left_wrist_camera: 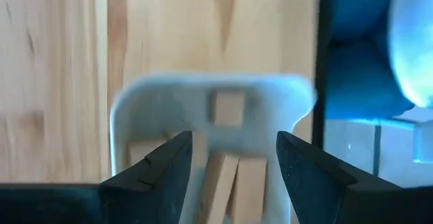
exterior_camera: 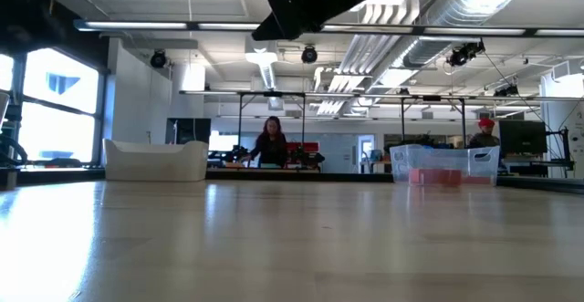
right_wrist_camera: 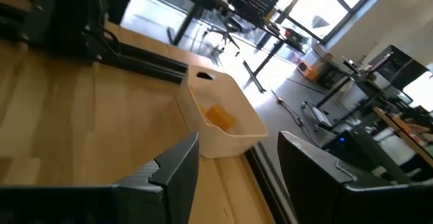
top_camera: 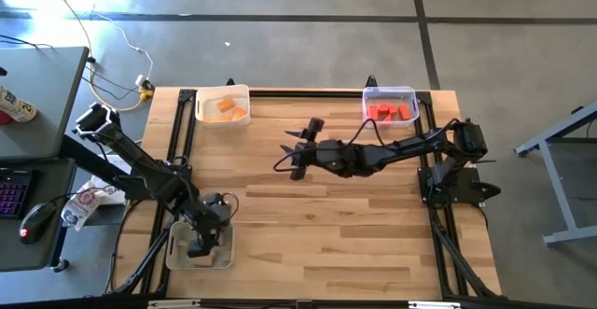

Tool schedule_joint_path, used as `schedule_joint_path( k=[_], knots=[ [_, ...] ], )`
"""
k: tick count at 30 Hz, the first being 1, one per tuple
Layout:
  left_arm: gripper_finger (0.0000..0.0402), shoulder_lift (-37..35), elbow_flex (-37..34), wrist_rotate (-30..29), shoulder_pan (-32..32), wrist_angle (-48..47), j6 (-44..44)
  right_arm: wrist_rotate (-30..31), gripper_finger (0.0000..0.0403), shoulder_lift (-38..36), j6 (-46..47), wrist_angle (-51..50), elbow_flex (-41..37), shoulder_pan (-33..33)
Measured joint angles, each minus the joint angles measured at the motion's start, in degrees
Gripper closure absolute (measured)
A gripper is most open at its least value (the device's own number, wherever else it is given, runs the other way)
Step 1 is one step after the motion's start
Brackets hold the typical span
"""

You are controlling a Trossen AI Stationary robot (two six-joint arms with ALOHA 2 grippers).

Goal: Sort & place blocks by color
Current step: Return to Home Position

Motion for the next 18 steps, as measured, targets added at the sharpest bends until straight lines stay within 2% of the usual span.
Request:
schedule_joint_path(
  k=[6, 12, 16, 18],
  knots=[
    [0.0202, -8.0, 0.0, -5.9, 2.8, 4.7, 12.3, 4.3, 0.0217, 0.0, -0.5, -3.6, 0.0, -0.4],
    [0.0202, -15.5, 0.1, -9.2, 8.7, 8.5, 26.3, 4.3, 0.0217, -1.4, 0.2, -10.3, 0.0, -1.1],
    [0.0202, -19.7, 0.1, -9.7, 13.6, 9.2, 33.2, 3.8, 0.0217, -4.6, 4.8, -17.4, 0.0, -2.5],
    [0.0202, -21.5, 0.0, -9.7, 15.8, 8.9, 35.6, 1.6, 0.0217, -7.1, 7.3, -22.7, 0.0, -3.4]
  ],
)
